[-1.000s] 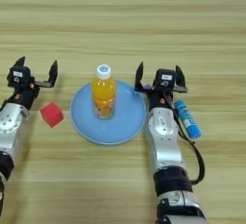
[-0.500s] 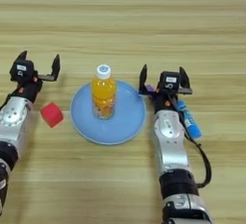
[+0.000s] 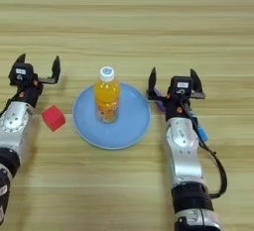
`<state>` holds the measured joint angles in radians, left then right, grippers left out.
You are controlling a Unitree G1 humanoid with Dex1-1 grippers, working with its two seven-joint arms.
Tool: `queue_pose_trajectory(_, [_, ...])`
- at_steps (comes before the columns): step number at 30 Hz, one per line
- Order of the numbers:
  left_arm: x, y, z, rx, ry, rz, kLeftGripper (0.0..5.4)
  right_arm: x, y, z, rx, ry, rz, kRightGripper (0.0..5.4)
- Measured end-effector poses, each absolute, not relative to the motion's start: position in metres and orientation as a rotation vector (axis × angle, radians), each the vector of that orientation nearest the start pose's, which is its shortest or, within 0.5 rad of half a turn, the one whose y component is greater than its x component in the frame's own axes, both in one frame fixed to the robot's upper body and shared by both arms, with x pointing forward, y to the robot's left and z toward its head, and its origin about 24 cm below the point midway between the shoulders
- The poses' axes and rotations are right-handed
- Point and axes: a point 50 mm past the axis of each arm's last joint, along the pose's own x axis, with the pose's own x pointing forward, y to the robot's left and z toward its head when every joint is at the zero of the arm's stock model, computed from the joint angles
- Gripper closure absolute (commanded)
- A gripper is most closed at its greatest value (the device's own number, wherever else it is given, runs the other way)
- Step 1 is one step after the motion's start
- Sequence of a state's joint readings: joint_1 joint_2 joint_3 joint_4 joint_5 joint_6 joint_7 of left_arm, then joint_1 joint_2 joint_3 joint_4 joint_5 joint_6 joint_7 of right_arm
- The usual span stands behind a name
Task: Move the objects on the table
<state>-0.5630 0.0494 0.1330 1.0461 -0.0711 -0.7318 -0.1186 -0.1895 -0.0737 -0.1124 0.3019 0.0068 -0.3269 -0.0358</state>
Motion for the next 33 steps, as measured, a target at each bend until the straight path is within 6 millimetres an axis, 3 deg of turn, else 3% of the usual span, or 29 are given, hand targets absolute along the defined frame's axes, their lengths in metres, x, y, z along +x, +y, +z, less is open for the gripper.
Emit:
queue_pose_trajectory(13, [0.33,0.145,0.036,-0.019,-0.241,-0.075,0.01,0.234,-0.174,0.065,-0.145,-0.192,0.083,0.0])
queue_pose_trajectory(20, [0.329,0.144,0.033,-0.021,-0.231,-0.069,0.01,0.22,-0.172,0.063,-0.147,-0.111,0.186,0.0])
queue_pose_trajectory(24, [0.328,0.144,0.031,-0.02,-0.222,-0.066,0.01,0.205,-0.158,0.062,-0.186,-0.036,0.396,0.0])
queue_pose_trajectory(33, [0.328,0.146,0.029,-0.017,-0.211,-0.057,0.01,0.207,-0.142,0.06,-0.108,-0.024,0.529,0.0])
